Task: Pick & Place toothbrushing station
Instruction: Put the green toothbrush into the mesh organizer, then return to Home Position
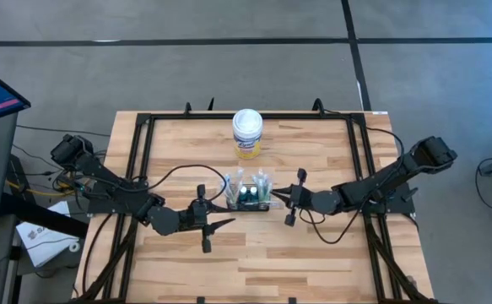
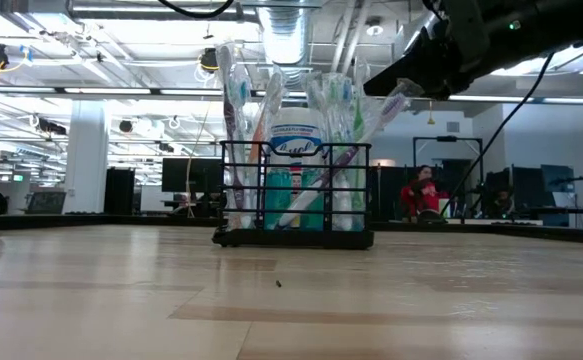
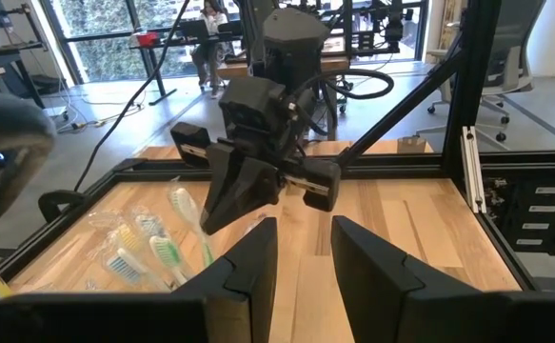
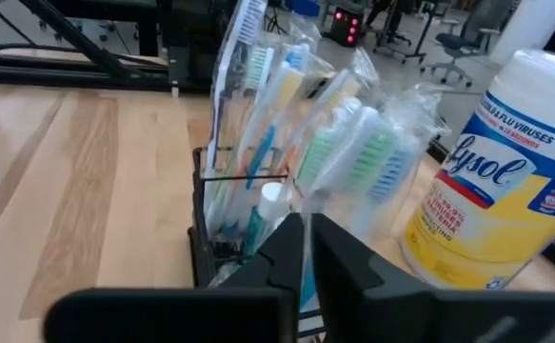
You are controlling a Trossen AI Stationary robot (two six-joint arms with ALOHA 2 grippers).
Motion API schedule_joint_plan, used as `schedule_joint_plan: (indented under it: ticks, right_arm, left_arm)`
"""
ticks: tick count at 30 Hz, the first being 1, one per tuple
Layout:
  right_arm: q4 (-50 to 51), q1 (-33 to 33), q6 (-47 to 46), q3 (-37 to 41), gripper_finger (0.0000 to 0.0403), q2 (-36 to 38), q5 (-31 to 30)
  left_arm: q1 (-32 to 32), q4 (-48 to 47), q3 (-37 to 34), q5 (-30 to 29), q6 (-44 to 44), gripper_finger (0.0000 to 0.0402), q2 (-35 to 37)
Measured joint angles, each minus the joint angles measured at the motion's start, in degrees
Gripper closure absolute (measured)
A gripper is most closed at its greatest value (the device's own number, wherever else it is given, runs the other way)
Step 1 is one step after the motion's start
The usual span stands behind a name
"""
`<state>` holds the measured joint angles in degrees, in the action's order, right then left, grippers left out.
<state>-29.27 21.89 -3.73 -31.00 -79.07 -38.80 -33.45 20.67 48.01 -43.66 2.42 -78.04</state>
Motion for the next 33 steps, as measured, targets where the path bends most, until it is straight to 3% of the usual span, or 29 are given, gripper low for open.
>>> schedule_joint_plan:
  ticks: [11,16,22,27,33]
  right_arm:
    - [0.6,0.6,1.3,0.0,0.0268,1.1,-0.3]
    - [2.5,1.6,2.9,0.1,0.0233,4.3,-1.8]
    - [9.6,3.1,3.8,0.1,0.0231,11.2,-2.0]
    - [18.5,4.4,3.9,0.0,0.0253,19.3,-2.0]
    - [33.6,5.1,1.3,0.0,0.0285,30.6,-2.0]
  left_arm:
    - [0.0,0.0,0.0,0.0,0.0,0.0306,0.0]
    - [0.0,0.0,0.0,-0.1,-0.5,0.0306,0.1]
    - [0.8,-2.8,0.0,-4.1,-4.9,0.0306,3.9]
    - [1.3,-10.4,-0.1,-4.4,-6.4,0.0306,12.3]
    - [3.8,-11.3,-9.1,2.6,-3.4,0.0306,24.9]
